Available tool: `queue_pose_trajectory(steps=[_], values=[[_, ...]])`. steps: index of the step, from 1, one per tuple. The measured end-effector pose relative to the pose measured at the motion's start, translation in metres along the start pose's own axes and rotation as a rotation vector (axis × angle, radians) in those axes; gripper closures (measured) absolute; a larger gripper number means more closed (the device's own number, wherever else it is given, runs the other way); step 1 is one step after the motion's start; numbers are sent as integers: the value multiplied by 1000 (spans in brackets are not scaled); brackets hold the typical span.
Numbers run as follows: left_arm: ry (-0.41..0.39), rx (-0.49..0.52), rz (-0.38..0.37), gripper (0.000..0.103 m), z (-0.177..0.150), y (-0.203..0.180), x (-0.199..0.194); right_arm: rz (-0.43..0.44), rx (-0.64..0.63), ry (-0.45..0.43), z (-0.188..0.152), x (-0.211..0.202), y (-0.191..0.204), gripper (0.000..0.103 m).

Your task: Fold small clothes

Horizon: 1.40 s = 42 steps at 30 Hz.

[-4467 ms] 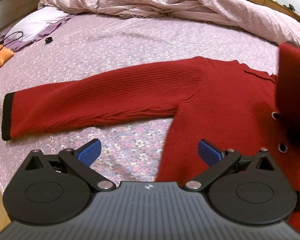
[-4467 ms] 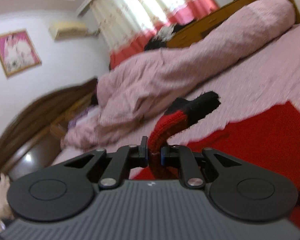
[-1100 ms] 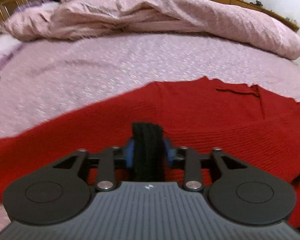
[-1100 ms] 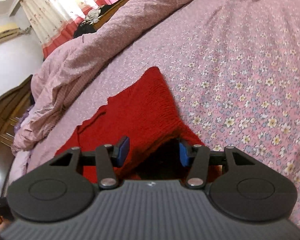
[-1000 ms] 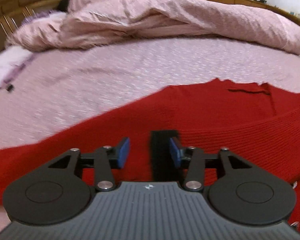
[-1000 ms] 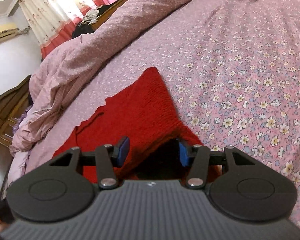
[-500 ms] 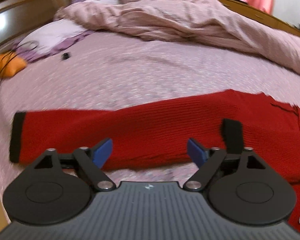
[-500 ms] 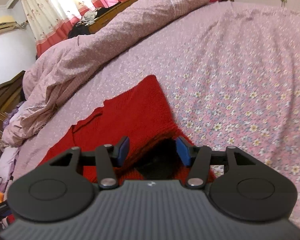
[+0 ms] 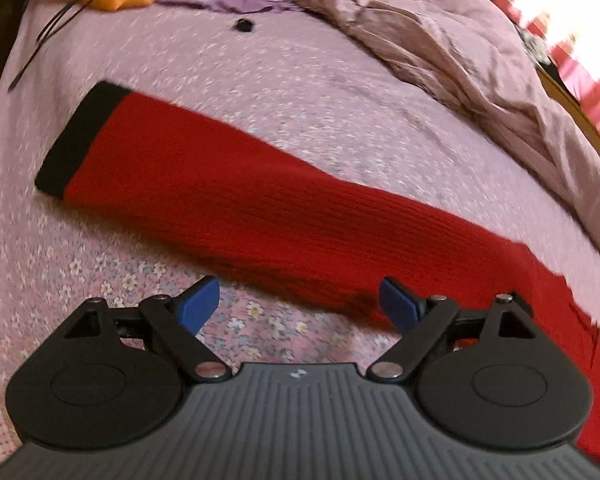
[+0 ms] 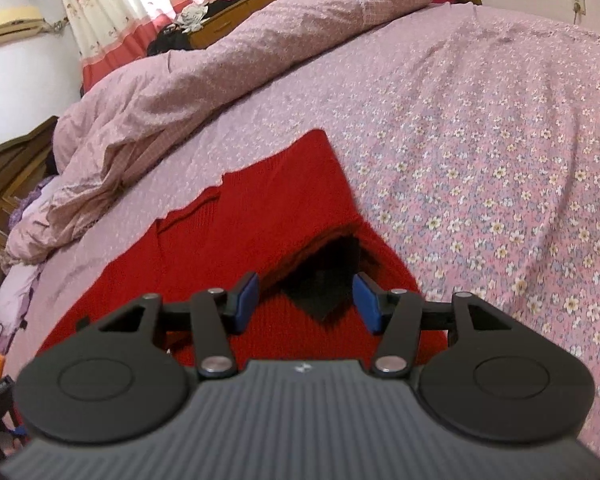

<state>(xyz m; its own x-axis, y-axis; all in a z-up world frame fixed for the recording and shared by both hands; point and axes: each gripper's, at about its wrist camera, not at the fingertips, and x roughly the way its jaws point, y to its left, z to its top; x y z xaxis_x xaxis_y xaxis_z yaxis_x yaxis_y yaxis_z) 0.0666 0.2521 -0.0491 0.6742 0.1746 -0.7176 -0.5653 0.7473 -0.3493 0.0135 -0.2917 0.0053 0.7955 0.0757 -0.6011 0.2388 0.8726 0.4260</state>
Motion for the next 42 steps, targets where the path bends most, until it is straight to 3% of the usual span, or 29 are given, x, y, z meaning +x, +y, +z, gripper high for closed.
queue_pose_trajectory(steps=[9, 18, 26, 31, 34, 42], values=[[-86, -14, -32, 9, 4, 3, 12, -23, -11, 60, -15, 12, 3, 47], [-151, 113, 38, 11, 13, -16, 23, -39, -49, 73, -22, 16, 8, 48], [-184, 114, 52, 35, 23, -17, 18, -46, -66, 70, -25, 17, 8, 48], [-191, 106, 36, 71, 33, -15, 12, -43, -62, 69, -24, 17, 7, 48], [-226, 114, 0, 76, 42, -19, -1, -40, -54, 68, -24, 16, 6, 48], [-306, 153, -164, 78, 76, -61, -41, -10, -34, 61, -24, 9, 9, 47]])
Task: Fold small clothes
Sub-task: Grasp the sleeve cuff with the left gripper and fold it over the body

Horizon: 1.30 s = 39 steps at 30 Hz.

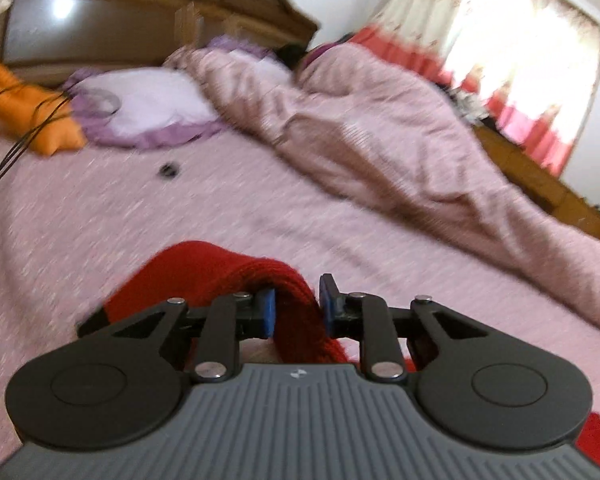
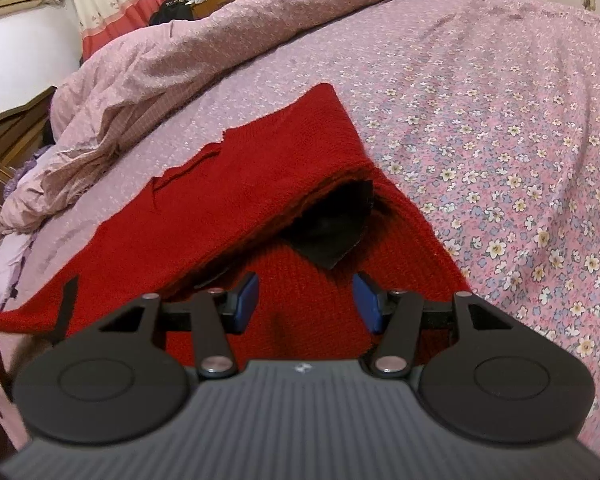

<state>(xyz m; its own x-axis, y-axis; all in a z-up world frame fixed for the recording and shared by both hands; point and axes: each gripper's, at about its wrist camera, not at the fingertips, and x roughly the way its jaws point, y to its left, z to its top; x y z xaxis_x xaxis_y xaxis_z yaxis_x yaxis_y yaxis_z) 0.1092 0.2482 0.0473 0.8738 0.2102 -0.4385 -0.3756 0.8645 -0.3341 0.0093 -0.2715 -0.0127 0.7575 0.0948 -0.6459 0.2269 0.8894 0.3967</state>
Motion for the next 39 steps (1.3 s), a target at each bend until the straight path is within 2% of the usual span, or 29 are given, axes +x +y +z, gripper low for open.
queue_pose_trajectory(steps=[5, 9, 15, 19, 32, 39], values=[[-52, 53, -144, 80, 21, -49, -17, 20, -8, -19, 0, -8, 4, 47], [-63, 107, -259, 80, 19, -95, -31, 17, -14, -39, 0, -13, 4, 47], [-35, 218, -365, 80, -14, -155, -51, 17, -11, -55, 0, -20, 0, 47], [23, 270, -436, 80, -47, -179, -55, 7, 4, -75, -1, -23, -5, 47], [263, 417, -487, 80, -151, -224, -22, 13, 29, -73, -4, -25, -12, 47], [345, 478, -480, 78, -169, -225, -13, 14, 34, -69, -4, -24, -14, 47]])
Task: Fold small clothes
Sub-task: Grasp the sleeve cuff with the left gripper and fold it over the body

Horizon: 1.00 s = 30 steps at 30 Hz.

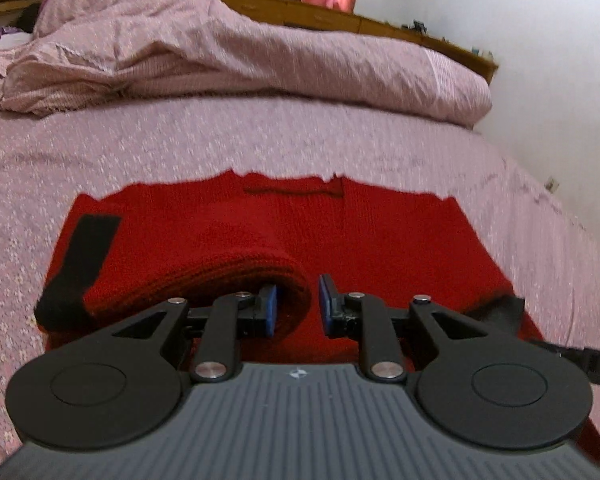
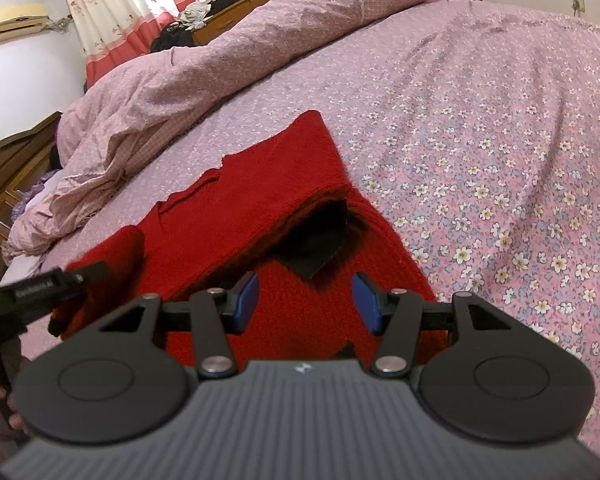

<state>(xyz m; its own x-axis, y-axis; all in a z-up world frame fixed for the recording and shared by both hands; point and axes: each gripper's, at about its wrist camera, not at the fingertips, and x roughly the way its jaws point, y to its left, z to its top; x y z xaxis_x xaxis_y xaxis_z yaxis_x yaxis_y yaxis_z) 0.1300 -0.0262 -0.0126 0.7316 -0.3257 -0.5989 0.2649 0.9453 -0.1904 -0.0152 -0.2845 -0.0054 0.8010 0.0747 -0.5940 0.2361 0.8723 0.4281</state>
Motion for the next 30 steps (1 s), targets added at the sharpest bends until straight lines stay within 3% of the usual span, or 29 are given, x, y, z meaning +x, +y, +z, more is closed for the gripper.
queue_pose_trajectory(steps=[3, 5, 7, 9, 12, 18, 25, 30], values=[[33, 2, -7, 76, -4, 2, 3, 4, 0, 5, -1, 0, 0, 47], [59, 3, -9, 67, -7, 3, 3, 7, -5, 9, -1, 0, 2, 47], [69, 3, -7, 47, -10, 3, -1, 9, -9, 11, -2, 0, 4, 47], [61, 18, -1, 36, -14, 2, -8, 12, -15, 13, -1, 0, 5, 47], [55, 43, 20, 28, -16, 3, -20, 15, -26, 12, 0, -1, 8, 47], [75, 3, 117, 25, -18, 23, -41, 32, -65, 11, 0, -3, 20, 47], [115, -61, 293, 25, -23, 57, -53, 69, -165, 13, 2, -1, 51, 47], [124, -158, 333, 25, -27, 88, -59, 113, -262, 15, 4, 2, 83, 47]])
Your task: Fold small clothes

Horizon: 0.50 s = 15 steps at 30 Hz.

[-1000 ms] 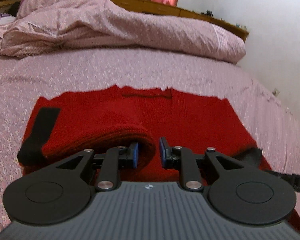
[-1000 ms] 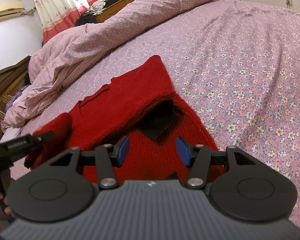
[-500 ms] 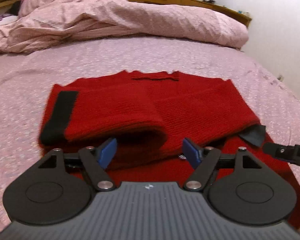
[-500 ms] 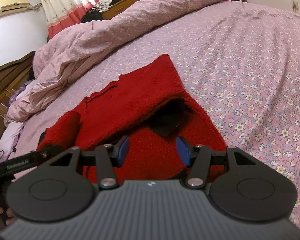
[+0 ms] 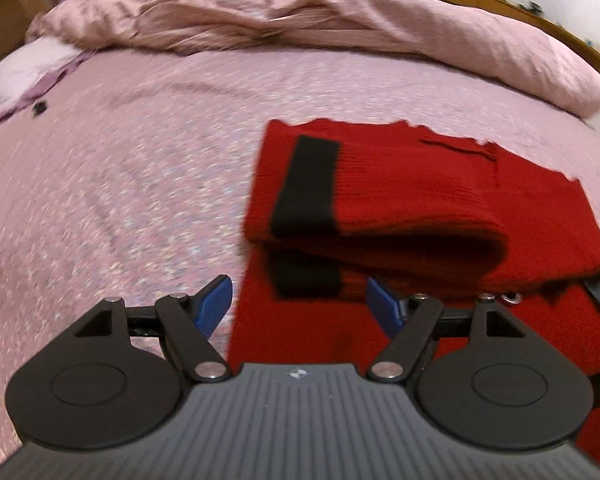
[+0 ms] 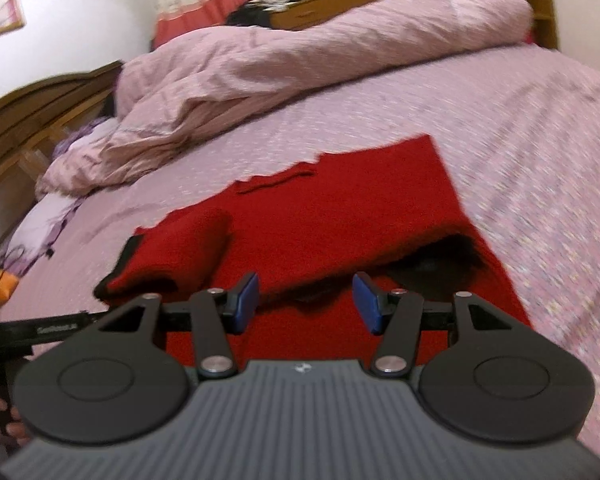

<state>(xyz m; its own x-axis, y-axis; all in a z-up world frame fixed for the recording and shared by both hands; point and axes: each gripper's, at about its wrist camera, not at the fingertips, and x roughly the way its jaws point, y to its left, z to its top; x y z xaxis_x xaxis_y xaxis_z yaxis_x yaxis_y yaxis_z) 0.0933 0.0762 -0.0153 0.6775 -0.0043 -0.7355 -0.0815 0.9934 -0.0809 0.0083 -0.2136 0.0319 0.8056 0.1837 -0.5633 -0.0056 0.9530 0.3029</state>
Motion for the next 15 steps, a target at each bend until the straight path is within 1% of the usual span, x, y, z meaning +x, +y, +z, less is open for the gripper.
queue_pose_trajectory(steps=[4, 8, 15], values=[[15, -29, 21, 25, 2, 13, 4, 37, -76, 13, 5, 12, 29, 47], [15, -50, 22, 25, 3, 22, 8, 68, -166, 33, 8, 28, 62, 47], [26, -68, 28, 25, 6, 30, 19, 94, -347, 44, 12, 52, 111, 48]])
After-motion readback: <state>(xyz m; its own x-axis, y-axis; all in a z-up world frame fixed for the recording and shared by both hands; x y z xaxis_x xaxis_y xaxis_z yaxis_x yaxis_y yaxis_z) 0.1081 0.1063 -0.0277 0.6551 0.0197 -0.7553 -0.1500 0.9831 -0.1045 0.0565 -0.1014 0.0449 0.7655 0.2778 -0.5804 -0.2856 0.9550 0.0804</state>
